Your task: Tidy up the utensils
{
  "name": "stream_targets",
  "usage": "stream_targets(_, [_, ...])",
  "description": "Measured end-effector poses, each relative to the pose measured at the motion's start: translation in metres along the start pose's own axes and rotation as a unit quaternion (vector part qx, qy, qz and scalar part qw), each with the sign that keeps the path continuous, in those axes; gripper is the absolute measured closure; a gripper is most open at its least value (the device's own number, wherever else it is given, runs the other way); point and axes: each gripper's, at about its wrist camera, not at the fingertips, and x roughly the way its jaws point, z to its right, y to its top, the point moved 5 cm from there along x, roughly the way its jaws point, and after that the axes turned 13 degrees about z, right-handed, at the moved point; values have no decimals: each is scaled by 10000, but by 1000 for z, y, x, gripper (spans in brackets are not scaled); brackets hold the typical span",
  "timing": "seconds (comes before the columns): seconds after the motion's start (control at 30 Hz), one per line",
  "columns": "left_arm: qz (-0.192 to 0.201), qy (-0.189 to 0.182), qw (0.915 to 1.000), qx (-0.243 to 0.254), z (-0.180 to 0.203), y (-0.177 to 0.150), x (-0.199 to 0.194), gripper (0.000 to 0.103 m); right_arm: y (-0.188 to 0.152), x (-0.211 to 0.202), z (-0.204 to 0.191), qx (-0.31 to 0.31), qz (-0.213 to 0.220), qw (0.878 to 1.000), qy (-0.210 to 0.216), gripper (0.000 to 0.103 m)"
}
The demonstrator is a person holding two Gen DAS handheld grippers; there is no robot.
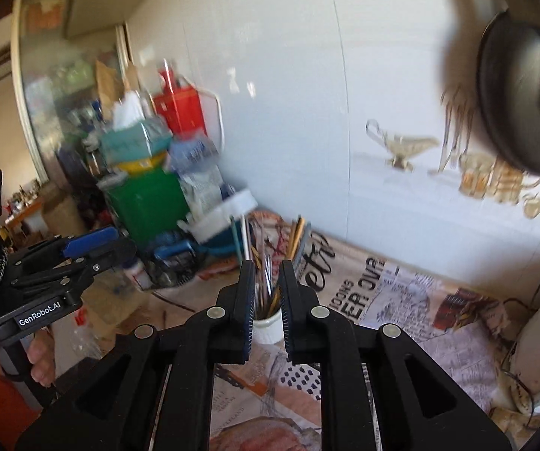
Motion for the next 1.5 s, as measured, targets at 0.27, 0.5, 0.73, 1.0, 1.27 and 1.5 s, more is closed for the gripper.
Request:
stream_targets(0.27, [978,-142,9945,352,20,37,-109,38,33,-98,-40,-238,1115,9935,-63,60])
stream_targets(0.5, [1345,-5,9903,342,16,33,-170,4,32,-149,-71,-259,1682,9851,-263,15])
stream_targets(0.73, [1432,97,9889,385,12,29,-195,1,25,-169,-86,-301,1963,9780,-633,0])
stream_targets(1.0, [1486,52,9881,406,13,30,-203,1,17,-181,-98,-343,1909,9785,-703,0])
stream_targets(1.27, [1533,60,9875,358,13,29,-204,1,14,-181,-97,-214,1807,9806,-729,0])
stream_targets(1.5, [1500,65,9881,332,11,27,-199,1,12,-180,-95,-230,1716,9819,-770,0])
